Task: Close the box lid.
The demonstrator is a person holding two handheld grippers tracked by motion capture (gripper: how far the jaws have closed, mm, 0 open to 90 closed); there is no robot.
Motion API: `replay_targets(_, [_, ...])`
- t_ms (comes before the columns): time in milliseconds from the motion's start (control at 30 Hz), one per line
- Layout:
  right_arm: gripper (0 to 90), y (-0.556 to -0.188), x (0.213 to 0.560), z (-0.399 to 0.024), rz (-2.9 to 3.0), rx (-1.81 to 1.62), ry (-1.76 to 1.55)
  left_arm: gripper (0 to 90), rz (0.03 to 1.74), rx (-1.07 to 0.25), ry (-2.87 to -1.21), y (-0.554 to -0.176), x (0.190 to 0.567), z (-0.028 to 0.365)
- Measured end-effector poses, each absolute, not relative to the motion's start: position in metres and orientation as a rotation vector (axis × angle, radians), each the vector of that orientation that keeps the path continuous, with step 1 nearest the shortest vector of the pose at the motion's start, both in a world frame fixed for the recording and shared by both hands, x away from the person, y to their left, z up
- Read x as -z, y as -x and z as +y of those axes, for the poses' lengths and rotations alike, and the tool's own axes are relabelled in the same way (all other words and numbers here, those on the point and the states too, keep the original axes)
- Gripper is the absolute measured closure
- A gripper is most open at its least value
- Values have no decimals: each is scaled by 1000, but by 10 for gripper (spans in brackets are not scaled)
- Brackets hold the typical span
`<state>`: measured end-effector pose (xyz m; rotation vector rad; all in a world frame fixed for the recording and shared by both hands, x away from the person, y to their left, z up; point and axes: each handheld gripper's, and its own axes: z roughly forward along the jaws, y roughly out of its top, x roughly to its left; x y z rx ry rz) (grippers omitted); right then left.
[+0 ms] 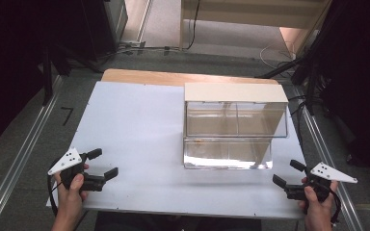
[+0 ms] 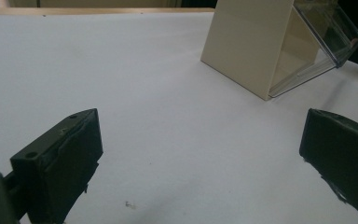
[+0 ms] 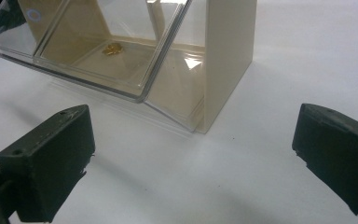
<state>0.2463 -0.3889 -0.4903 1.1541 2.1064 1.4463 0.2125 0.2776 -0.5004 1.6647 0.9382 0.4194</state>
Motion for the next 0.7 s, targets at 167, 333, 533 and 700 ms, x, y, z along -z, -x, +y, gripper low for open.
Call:
replay_targets(167, [0,-247,492,-389,2109,-1442,-1156,0,956,-430,-1651,-212,501,283])
replay_targets(333, [0,-249,494,-388,2115,-1430,-1166,0,961,-429,-1658,-213,503,284])
replay_targets(533, [0,-249,495,-389,2111,-1429,-1178,0,964,-422,-1660,-214,504,282])
replay_targets(700, [0,-250,495,-389,2119,-1421,-1179,0,974,-422,-1667,-215,505,281])
